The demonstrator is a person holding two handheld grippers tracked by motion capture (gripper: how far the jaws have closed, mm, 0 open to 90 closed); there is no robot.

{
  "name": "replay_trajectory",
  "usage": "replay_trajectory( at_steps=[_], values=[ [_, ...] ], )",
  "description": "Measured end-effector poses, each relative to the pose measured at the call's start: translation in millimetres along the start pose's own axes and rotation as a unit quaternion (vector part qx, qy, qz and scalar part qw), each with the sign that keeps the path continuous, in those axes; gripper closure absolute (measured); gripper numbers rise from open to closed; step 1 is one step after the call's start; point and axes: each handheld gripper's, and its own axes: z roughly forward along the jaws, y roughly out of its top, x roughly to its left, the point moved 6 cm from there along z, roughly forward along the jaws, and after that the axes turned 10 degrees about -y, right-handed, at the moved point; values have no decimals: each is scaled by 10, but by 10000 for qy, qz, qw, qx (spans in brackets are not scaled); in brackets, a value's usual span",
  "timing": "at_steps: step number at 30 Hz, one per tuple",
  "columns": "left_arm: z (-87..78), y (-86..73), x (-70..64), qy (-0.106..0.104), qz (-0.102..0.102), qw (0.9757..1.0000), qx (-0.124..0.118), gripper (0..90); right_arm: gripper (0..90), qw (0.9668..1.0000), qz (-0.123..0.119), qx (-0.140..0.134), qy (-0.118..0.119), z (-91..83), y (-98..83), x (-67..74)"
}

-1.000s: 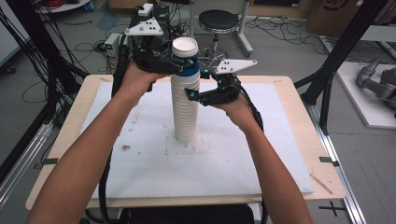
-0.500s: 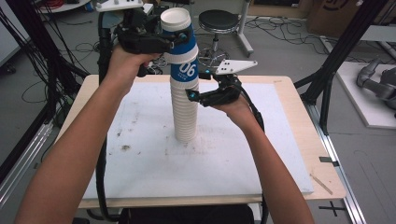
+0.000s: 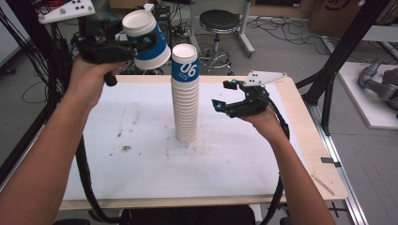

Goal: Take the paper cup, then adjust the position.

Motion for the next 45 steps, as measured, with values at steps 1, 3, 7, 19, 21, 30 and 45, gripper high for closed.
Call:
replay_trajectory(
  at_steps=[1,3,7,19,21,30,45],
  values=[
    [-44,-42,-7,16,-18,10000,15,289,191,10000,-18,5,-55,-42,-45,-17],
    [-128,-137,-23,36,-50,10000,68,290,191,9999,23,59,-95,-124,-145,-48],
    [-239,-391,-64,94,-101,9996,251,290,191,9996,131,134,-220,-267,-341,-106],
    [-359,-1275,-75,150,-508,9966,631,290,191,9975,347,398,-463,-417,-756,-128],
    [-375,-1352,-77,167,-558,9964,614,290,191,9972,395,401,-486,-441,-788,-122],
    [-362,-1583,-203,110,-650,9958,638,290,191,9971,461,347,-492,-480,-901,-82],
    [-105,-1856,-620,-302,-526,9941,902,290,191,9981,523,223,-250,-412,-1152,165]
  ],
)
